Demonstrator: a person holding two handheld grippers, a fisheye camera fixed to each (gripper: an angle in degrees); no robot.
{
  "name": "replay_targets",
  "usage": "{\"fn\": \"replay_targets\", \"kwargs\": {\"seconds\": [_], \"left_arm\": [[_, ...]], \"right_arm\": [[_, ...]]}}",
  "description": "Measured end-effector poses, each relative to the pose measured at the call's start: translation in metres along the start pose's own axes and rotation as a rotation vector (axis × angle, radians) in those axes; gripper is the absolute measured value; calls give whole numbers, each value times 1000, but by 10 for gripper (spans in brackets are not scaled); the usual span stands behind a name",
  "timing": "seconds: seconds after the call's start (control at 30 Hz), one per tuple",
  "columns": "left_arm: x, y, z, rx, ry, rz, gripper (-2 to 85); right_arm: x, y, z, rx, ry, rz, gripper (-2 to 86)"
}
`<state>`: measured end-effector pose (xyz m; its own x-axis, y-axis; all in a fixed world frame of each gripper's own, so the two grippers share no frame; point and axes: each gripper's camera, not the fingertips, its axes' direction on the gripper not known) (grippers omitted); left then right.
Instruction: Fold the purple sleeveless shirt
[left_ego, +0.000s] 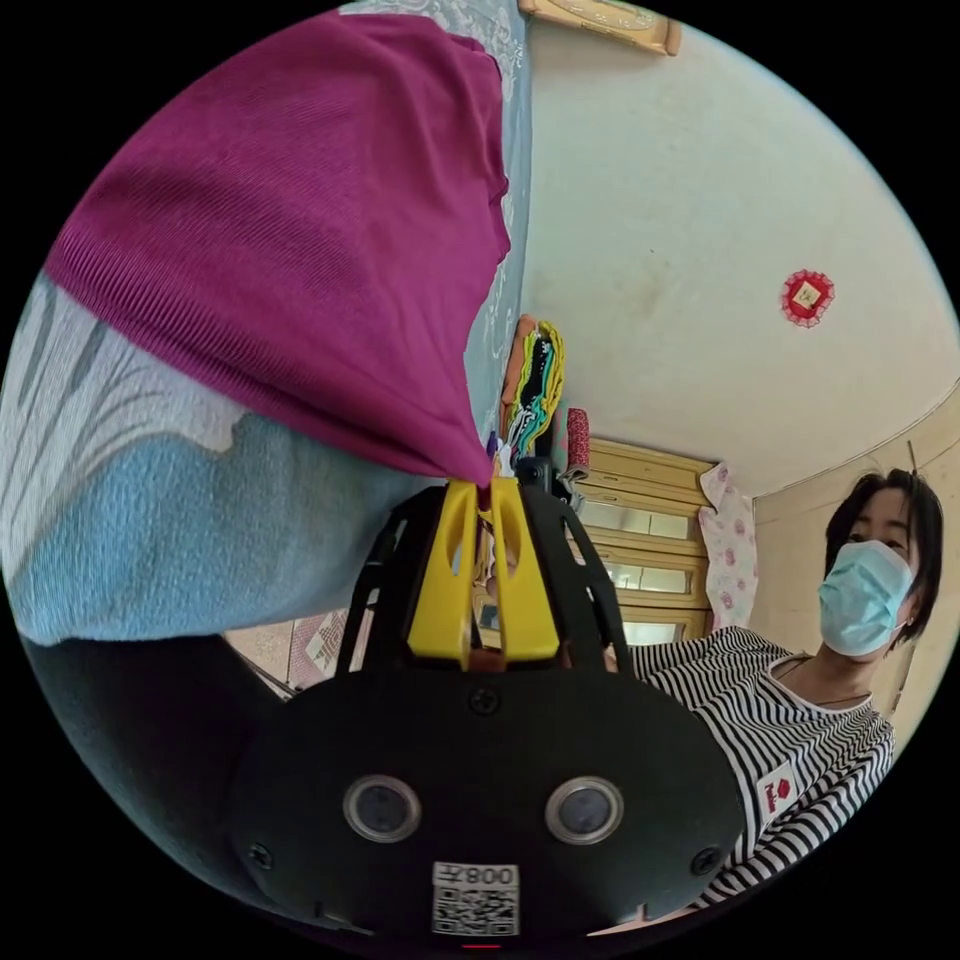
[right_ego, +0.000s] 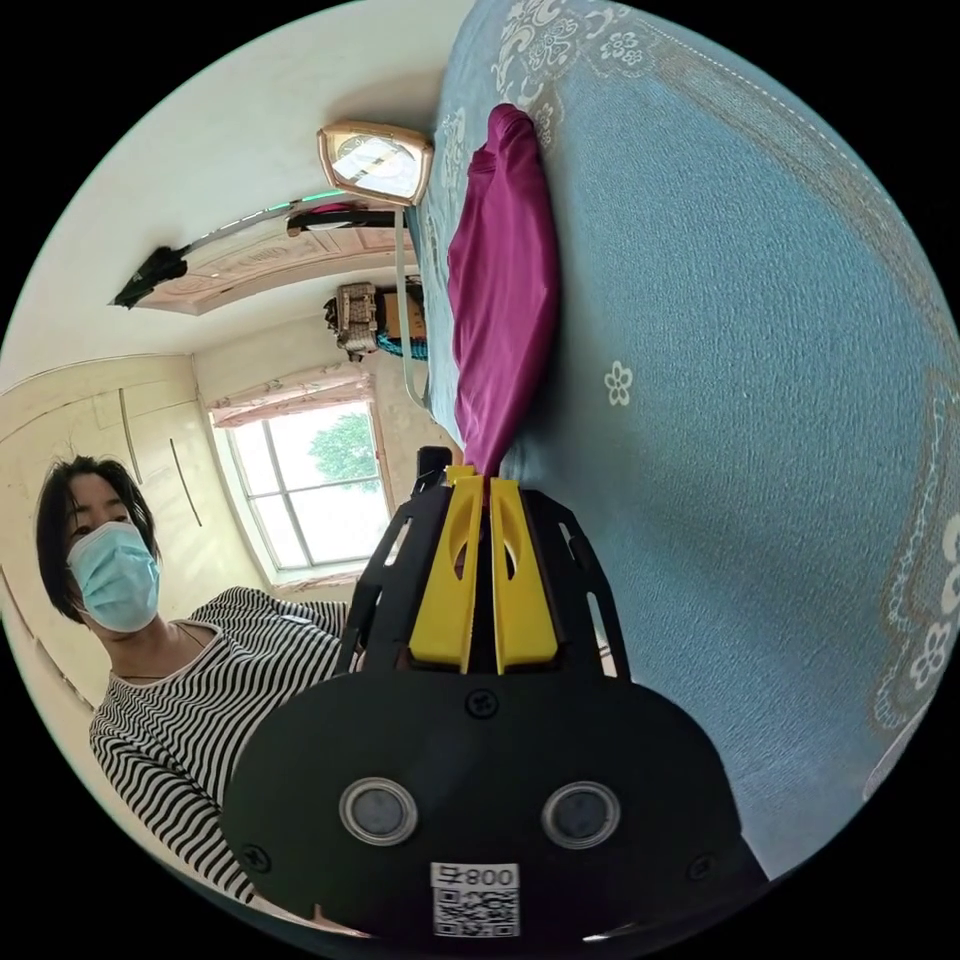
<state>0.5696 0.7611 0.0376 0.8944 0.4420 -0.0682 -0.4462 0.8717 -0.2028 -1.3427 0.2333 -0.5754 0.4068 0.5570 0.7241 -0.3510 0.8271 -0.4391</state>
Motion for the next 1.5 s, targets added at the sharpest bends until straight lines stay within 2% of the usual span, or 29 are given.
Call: {"fn": "replay_targets", "kwargs": {"seconds": [0.37,0.63,0.77,0.93,1.2,1.37,1.5], "left_arm": [[-1,8,-15,15,24,-1,32],[2,12,-27,17,17,4,34],[13,19,-48,30,-13,42,37],[17,32,-89,125,-32,43,63],[-14,43,-130,377,161,-135,117],[-13,36,-127,402,175,-169,112],[-17,37,-126,495,246,-238,91]], "right_arm": [[4,23,5,62,-113,32,70],[-4,22,19,50,-199,55,35],[-30,24,10,36,-159,13,22],[-66,22,-8,57,-208,-49,17],[-118,11,-30,55,-199,-110,16],[-139,10,-49,59,-198,-114,16],[-151,11,-66,61,-194,-121,17]]}}
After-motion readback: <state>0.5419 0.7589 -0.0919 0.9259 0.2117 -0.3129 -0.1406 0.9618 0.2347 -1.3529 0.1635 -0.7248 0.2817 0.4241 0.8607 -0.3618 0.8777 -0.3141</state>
